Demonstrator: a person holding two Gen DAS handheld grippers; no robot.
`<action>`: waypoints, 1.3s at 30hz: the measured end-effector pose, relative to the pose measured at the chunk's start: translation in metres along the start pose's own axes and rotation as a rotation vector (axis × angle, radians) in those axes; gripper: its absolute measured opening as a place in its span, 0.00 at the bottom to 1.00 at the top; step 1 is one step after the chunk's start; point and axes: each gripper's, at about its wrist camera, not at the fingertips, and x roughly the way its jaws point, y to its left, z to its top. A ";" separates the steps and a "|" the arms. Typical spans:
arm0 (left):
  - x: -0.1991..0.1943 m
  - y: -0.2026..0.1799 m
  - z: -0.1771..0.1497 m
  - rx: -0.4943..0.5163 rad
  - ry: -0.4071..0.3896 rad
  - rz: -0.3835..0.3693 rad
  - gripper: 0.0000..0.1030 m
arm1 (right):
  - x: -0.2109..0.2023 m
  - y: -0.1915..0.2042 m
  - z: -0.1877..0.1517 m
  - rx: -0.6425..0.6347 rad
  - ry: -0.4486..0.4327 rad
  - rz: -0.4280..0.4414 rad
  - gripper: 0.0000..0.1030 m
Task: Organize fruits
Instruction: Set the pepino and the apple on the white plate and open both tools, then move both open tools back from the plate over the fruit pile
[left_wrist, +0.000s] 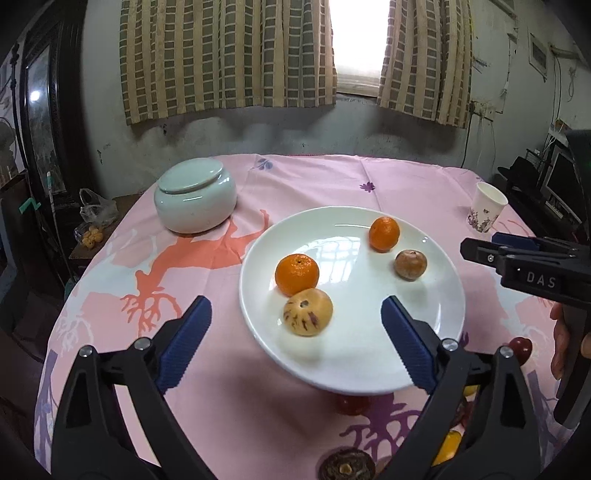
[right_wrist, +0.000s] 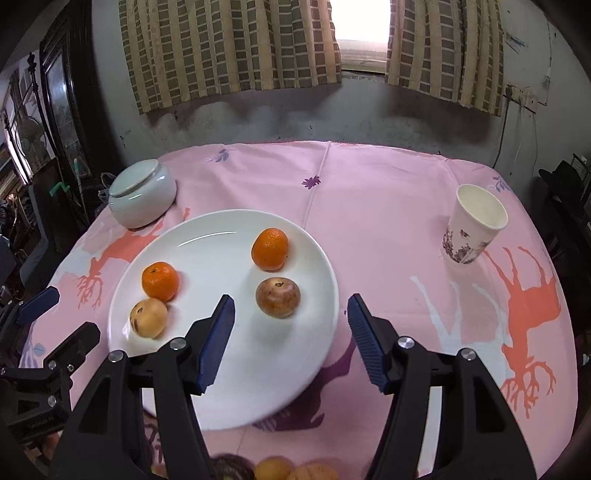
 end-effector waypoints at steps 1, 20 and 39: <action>-0.007 0.000 -0.003 -0.008 0.001 -0.010 0.94 | -0.009 -0.004 -0.006 0.006 0.002 0.005 0.62; -0.059 -0.033 -0.091 -0.030 0.065 -0.114 0.98 | -0.087 -0.055 -0.163 0.151 -0.001 0.040 0.63; -0.042 -0.013 -0.109 -0.112 0.126 -0.154 0.98 | -0.065 -0.049 -0.179 0.086 0.070 -0.001 0.63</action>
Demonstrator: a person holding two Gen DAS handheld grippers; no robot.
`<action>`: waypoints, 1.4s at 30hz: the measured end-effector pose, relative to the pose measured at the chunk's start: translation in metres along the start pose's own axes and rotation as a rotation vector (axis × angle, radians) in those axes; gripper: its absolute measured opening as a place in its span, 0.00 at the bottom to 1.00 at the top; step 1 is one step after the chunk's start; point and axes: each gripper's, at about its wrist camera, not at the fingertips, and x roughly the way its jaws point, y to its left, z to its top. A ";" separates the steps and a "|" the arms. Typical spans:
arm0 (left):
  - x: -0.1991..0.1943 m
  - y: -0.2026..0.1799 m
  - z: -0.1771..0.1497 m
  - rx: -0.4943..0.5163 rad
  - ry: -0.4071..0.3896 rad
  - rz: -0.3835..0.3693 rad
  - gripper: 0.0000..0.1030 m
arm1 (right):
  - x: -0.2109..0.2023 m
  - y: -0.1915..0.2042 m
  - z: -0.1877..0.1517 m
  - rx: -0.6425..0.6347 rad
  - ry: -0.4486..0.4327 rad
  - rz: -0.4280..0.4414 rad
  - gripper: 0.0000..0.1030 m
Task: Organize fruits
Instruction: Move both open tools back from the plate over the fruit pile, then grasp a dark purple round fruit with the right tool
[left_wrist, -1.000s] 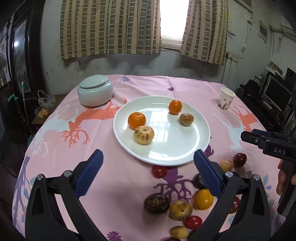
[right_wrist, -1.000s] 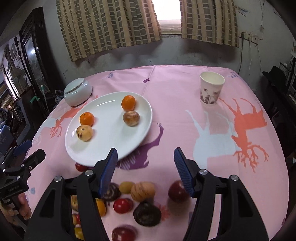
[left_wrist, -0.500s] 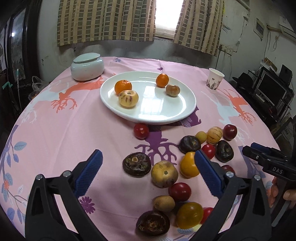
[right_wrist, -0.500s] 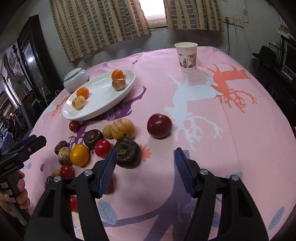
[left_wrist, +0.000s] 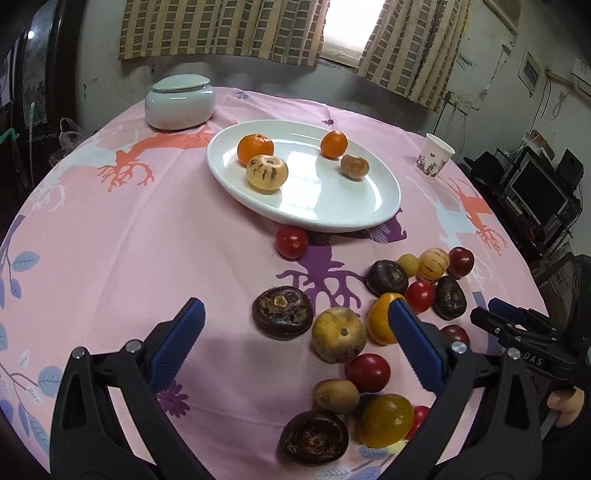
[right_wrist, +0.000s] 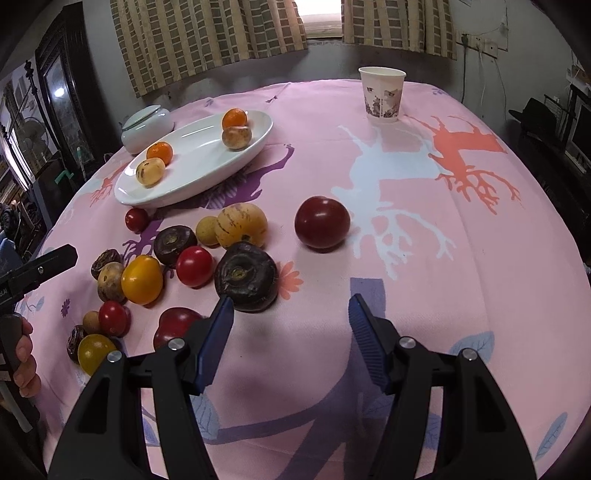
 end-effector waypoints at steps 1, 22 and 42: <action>0.000 0.001 0.000 0.004 -0.004 0.011 0.98 | 0.000 0.000 0.000 0.001 -0.002 -0.001 0.63; -0.005 0.003 0.000 0.014 -0.037 0.113 0.98 | 0.002 0.014 -0.004 -0.071 -0.027 0.009 0.63; -0.007 0.033 0.001 -0.222 -0.009 -0.031 0.98 | 0.044 0.057 0.027 -0.154 0.057 -0.156 0.57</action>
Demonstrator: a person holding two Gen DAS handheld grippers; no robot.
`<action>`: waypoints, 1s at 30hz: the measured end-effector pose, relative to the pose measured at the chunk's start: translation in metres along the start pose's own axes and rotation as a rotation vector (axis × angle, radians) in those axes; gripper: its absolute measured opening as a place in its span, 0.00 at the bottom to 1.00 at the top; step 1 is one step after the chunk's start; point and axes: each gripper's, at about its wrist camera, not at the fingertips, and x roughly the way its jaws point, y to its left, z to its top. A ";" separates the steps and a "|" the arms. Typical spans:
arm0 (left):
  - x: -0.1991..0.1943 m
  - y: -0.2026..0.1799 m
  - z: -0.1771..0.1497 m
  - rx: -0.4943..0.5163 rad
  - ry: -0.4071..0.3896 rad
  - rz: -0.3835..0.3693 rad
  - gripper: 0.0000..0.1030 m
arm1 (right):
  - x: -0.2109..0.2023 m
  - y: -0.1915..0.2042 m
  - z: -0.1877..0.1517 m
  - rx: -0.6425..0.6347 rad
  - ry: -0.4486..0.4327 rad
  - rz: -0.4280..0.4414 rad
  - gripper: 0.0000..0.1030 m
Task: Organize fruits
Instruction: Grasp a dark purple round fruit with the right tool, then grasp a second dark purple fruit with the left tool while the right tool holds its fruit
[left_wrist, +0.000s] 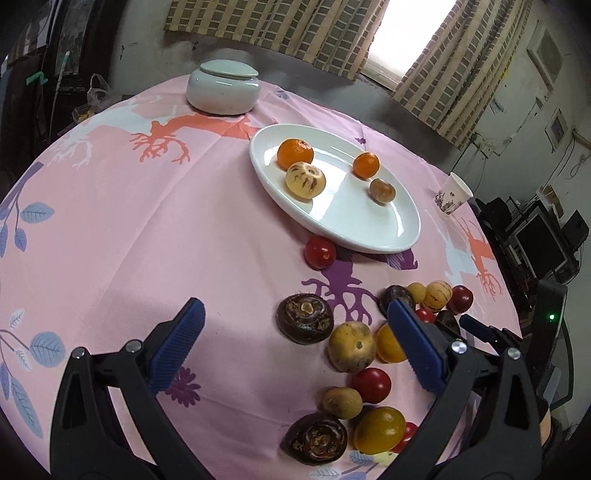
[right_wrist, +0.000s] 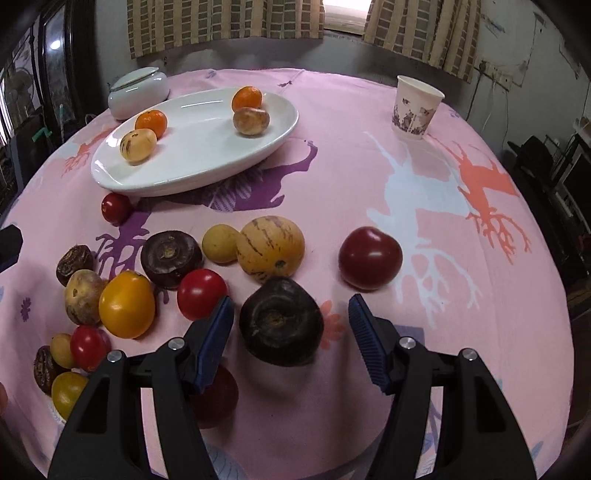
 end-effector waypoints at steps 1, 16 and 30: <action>0.001 0.000 -0.001 -0.002 0.003 -0.002 0.98 | 0.001 0.000 0.001 0.004 0.011 0.017 0.51; 0.015 0.004 -0.005 -0.018 0.064 0.019 0.98 | -0.025 -0.048 -0.030 0.104 0.037 0.151 0.45; 0.017 -0.020 -0.008 0.280 0.085 0.182 0.98 | -0.027 -0.022 -0.045 -0.062 0.049 0.078 0.65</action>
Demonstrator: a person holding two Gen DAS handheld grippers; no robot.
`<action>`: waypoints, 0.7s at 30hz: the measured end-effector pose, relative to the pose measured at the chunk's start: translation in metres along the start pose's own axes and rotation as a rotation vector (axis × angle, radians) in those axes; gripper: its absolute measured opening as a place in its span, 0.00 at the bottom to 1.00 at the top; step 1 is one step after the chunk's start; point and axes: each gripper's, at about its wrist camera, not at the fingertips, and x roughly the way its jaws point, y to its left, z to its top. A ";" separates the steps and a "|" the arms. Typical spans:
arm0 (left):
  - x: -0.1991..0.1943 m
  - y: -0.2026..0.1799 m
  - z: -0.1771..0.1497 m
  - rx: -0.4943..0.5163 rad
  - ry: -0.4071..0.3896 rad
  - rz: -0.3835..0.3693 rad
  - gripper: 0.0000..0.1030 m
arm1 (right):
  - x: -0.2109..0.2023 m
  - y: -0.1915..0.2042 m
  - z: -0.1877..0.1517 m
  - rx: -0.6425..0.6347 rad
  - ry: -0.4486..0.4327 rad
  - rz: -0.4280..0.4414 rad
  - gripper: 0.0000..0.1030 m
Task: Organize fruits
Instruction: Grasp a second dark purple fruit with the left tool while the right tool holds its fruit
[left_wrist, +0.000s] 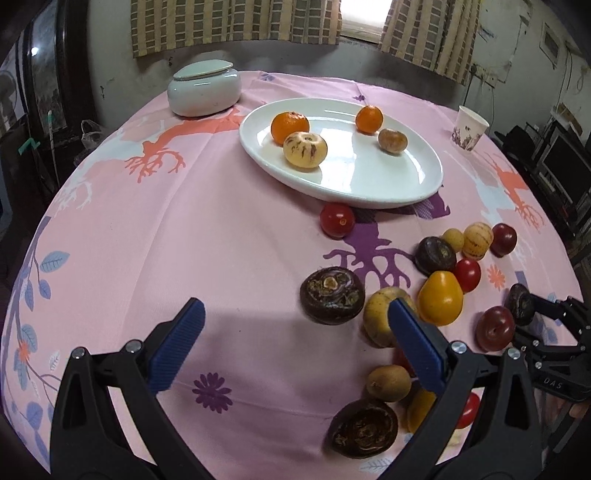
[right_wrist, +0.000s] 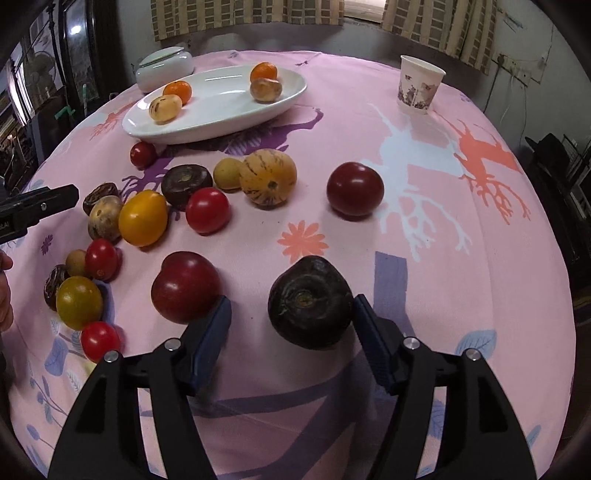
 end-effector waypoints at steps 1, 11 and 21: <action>-0.001 0.001 0.000 0.014 -0.002 0.004 0.98 | 0.001 0.000 0.000 0.000 0.003 -0.004 0.63; -0.008 0.032 0.005 -0.023 -0.024 0.033 0.98 | -0.013 0.000 0.002 -0.014 -0.042 0.002 0.45; -0.011 -0.013 -0.005 0.150 -0.052 -0.020 0.98 | -0.032 0.002 0.006 0.005 -0.114 0.084 0.45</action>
